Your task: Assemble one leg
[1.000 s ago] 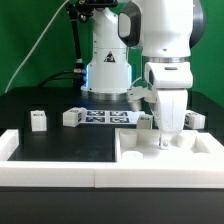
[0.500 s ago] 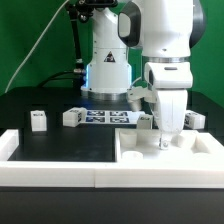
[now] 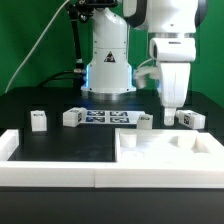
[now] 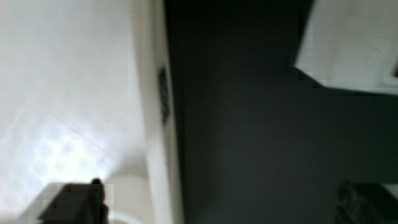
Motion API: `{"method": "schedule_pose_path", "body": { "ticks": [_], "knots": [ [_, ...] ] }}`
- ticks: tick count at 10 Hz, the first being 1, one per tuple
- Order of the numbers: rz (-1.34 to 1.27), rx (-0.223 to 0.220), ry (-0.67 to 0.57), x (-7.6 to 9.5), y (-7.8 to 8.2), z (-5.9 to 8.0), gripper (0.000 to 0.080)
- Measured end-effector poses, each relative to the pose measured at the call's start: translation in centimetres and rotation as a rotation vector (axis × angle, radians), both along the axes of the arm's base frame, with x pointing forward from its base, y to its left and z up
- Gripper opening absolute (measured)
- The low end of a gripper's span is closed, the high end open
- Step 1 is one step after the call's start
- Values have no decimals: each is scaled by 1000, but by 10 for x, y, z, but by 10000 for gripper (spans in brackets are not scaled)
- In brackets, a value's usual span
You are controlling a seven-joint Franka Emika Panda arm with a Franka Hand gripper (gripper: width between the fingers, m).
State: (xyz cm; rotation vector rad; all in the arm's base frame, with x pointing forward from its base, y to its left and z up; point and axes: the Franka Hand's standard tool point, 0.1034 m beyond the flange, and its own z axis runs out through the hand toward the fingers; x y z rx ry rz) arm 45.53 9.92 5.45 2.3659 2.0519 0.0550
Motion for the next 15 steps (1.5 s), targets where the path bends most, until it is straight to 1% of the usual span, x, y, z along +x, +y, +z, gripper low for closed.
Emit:
{"method": "schedule_pose_path", "body": {
  "ticks": [1,4,6,7,8,10,11,13,14,15],
  "knots": [
    [-3,-1,0,-4,4,4,649],
    [-64,3,7,-4,2,0,649],
    [-248,10,10,-6,4,0,649],
    [-420,33,2,-17,12,-4,649],
    [-510,45,5,-30,23,-8,649],
    [-752,68,23,-44,47,-14,649],
    [-811,72,31,-49,59,-14,649],
    [-1060,88,53,-56,84,-12,649],
    [-1092,94,53,-52,98,-7,649],
    [-1051,91,51,-52,95,-8,649]
  ]
}}
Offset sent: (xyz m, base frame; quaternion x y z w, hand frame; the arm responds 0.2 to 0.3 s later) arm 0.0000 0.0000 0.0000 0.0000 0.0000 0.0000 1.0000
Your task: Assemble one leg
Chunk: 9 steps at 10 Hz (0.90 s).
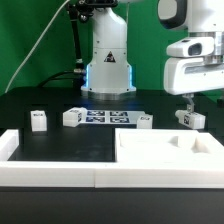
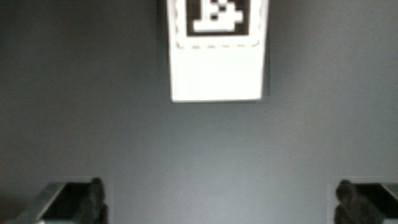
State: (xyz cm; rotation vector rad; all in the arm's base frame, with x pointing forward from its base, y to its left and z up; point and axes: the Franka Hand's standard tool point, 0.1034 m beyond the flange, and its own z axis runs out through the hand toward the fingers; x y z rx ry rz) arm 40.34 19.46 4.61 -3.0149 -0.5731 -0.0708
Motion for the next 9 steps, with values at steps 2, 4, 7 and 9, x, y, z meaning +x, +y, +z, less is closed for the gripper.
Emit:
{"method": "schedule_pose_path", "body": {
  "ticks": [2,4,7,9],
  "knots": [
    [-1,-14,28,-2,-2,-2,649],
    [3,-43,95,-11,-7,-11,649],
    [10,-133,312,-21,-12,-22,649],
    [18,-186,446,-30,-11,-26,649]
  ]
}}
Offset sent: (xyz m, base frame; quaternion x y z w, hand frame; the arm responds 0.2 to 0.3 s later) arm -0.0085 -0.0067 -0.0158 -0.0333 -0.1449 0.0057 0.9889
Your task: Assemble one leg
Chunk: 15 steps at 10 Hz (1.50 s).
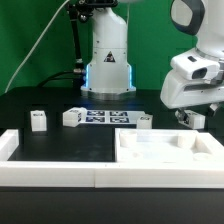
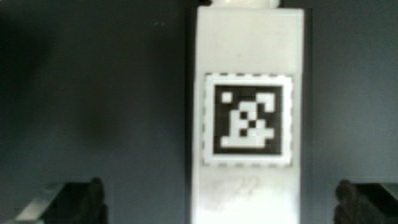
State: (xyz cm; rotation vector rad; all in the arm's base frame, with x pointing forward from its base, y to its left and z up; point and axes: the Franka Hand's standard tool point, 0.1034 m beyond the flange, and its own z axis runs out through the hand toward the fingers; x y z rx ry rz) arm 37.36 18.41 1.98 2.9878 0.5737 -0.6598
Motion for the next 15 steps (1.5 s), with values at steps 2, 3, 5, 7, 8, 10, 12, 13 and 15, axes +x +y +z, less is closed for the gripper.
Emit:
{"method": "schedule_pose_path", "body": {
  "ticks": [2,3,5,7,8,10,12,13,15],
  "knots": [
    [9,-46,132,3,4,-3,649],
    [16,-81,224,-2,3,-2,649],
    [21,-122,347,0,2,-12,649],
    [23,-146,420,-3,0,-16,649],
    [23,-144,413,-3,0,-16,649],
    [22,-144,411,-3,1,-16,635],
    [21,-144,411,-2,1,-16,463],
    [21,-144,411,-2,1,-16,463],
    [21,-143,411,-2,1,-16,291]
  ]
}}
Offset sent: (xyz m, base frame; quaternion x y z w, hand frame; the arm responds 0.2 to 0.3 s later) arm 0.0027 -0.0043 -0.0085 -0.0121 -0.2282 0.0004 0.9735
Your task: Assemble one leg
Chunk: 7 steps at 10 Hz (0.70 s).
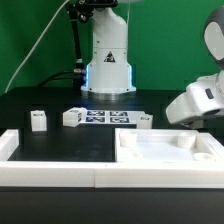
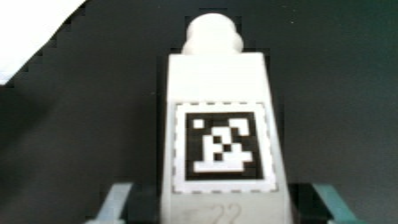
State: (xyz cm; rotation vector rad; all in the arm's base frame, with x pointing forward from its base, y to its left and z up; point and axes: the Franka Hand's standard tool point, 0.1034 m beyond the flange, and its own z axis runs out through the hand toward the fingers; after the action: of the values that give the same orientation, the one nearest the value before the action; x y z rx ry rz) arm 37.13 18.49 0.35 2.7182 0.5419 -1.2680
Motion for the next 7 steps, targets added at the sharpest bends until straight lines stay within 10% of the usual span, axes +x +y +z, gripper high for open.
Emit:
{"method": "schedule_pose_path", "body": {
  "ticks": [4,7],
  "knots": [
    [5,11,11,0,-1,3,291],
    [-12,28,22,16,-17,61,292]
  ]
}}
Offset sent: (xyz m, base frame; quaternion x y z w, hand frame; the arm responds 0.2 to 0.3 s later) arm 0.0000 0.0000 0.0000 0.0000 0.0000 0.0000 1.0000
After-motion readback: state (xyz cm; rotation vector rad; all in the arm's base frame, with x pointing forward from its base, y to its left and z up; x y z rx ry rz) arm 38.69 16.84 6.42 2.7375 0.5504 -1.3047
